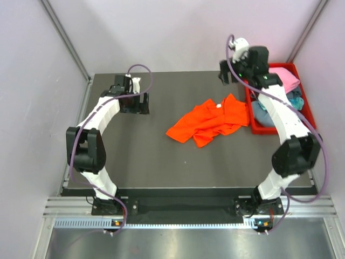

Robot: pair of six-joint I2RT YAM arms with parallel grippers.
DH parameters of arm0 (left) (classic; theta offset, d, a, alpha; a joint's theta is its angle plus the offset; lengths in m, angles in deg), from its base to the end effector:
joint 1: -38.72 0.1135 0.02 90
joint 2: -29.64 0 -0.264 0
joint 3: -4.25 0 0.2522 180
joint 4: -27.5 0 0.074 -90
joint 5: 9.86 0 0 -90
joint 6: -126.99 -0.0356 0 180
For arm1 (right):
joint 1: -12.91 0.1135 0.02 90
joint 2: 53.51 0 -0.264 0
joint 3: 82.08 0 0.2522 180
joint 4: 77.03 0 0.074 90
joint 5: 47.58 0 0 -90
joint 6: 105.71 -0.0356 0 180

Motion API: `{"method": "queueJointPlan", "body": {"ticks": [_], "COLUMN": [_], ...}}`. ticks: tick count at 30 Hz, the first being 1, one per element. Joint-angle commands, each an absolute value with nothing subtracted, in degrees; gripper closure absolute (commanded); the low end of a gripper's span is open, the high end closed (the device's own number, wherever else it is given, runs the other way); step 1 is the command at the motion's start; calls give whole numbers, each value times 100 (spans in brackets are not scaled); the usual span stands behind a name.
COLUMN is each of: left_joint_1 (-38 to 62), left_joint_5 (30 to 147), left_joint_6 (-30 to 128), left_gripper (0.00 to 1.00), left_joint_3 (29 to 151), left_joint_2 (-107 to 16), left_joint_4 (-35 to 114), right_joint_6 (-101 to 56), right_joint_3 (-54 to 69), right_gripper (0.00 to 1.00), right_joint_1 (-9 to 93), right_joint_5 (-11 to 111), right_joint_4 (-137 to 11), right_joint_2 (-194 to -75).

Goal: Fold and stack the t-shirts
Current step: Move the tshirt to the center of the board, then flatten the tshirt out

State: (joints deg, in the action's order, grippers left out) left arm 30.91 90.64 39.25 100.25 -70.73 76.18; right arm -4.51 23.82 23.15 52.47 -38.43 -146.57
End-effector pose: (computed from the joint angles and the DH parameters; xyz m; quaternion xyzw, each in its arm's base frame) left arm 0.3801 -0.0587 0.2669 0.0747 0.9420 -0.1141 0.3067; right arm 0.3711 0.0733 0.3858 -0.2027 0.8203 0.0697 0.5303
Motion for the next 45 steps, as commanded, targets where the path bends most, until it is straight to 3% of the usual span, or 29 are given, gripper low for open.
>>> {"method": "queueJointPlan", "body": {"ticks": [1,4,11,45], "left_joint_1": [3020,3020,3020,3020], "left_joint_5": [9456,9429,9973,9869], "left_joint_6": [4094,4068,4094,4129], "left_gripper": [6,6,7,8], "left_joint_3": [10019,10063,9774,9650], "left_joint_2": [-6686,-6642,-6466,-6449], "left_joint_4": [7528,7554,7659,7536], "right_joint_6": [-366,-709,-200,-94], "right_joint_3": [3344,3741,4514,3759], "right_gripper": [21,22,24,27], "right_joint_1": [2556,2618,3066,3181], "right_joint_5": [6622,7326,7547,6106], "right_joint_4": [-3261,-2978,-2082,-2495], "right_joint_2": [-15588,-16433,-17707,-17612]}}
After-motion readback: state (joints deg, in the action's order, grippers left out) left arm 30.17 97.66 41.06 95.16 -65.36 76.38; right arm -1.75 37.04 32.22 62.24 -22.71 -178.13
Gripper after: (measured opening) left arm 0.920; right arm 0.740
